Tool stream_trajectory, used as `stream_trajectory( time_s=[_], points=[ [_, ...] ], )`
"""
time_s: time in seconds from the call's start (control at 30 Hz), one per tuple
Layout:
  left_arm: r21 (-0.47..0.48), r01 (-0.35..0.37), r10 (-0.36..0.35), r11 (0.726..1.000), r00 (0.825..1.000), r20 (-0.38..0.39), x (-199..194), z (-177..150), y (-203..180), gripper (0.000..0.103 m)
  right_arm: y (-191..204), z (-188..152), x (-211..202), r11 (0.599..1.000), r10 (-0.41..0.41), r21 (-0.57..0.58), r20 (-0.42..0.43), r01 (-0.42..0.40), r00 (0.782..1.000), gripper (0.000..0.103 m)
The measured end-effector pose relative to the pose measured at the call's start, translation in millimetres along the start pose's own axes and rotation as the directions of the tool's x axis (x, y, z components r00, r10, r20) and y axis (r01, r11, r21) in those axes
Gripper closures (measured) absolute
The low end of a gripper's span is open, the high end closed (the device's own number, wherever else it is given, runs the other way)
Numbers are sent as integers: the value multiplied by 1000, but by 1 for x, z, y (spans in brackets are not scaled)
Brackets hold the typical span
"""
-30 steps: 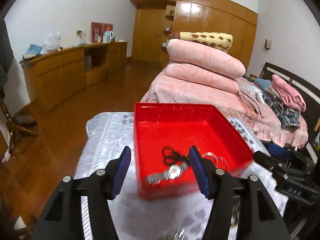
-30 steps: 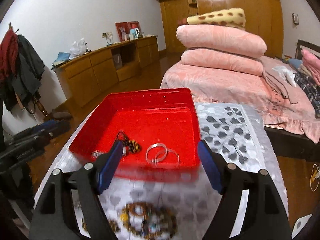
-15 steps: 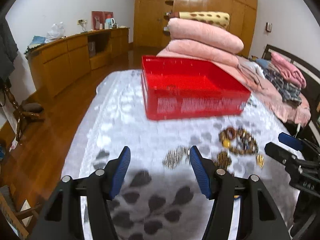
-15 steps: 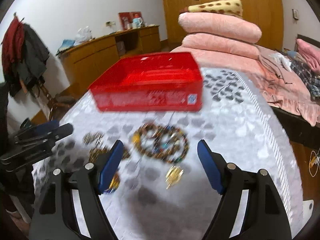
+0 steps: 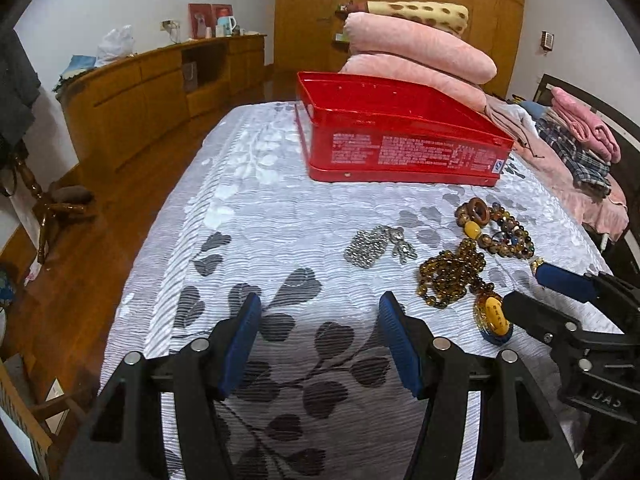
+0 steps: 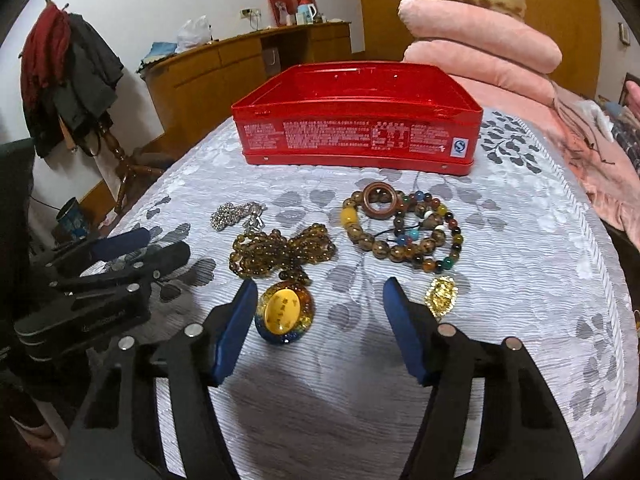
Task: Organize jewelry
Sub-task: 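Move both tools back over the remaining jewelry, then close the right tool on the yellow oval pendant while the left tool grasps the silver chain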
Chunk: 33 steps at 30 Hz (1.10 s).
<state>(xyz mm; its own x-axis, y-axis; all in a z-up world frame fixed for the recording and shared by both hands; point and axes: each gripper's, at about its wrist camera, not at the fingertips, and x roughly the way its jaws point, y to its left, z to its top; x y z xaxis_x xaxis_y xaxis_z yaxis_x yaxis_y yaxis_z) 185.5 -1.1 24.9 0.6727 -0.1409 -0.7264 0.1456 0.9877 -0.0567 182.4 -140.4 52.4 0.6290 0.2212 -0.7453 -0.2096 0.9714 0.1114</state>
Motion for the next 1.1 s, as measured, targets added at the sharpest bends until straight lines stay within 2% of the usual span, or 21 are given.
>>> stream_trajectory(
  time_s=[0.2,0.33,0.43,0.47,0.67,0.8,0.97,1.03,1.1],
  points=[
    [-11,10,-10,1000,1000,-10,4,3,3,43,9,-2,11,1000,7,-24,-43,-8,999,44],
    [-17,23,-23,1000,1000,-21,6,4,4,43,12,-4,17,999,-2,-46,-67,-1,998,55],
    [-17,32,-32,999,999,-22,8,7,4,43,10,-3,17,997,-38,-64,-70,34,997,72],
    [-14,36,-36,999,999,-21,9,9,3,43,6,-3,16,998,-35,-56,-73,31,997,73],
    [15,58,-57,998,998,-41,23,21,-5,43,-15,0,14,997,-75,-3,-74,75,994,73],
    [16,115,-114,993,990,-82,36,33,-10,43,-19,0,14,997,-82,10,-70,83,994,72],
    [43,104,-99,994,990,-99,48,42,-18,43,-21,-1,15,997,-71,15,-64,72,995,71],
    [63,95,-88,993,991,-97,48,42,-22,50,-23,-1,15,998,-65,20,-62,66,996,71],
    [76,110,-103,991,990,-93,46,41,-25,68,-23,0,15,998,-62,23,-60,64,996,71]
  ],
)
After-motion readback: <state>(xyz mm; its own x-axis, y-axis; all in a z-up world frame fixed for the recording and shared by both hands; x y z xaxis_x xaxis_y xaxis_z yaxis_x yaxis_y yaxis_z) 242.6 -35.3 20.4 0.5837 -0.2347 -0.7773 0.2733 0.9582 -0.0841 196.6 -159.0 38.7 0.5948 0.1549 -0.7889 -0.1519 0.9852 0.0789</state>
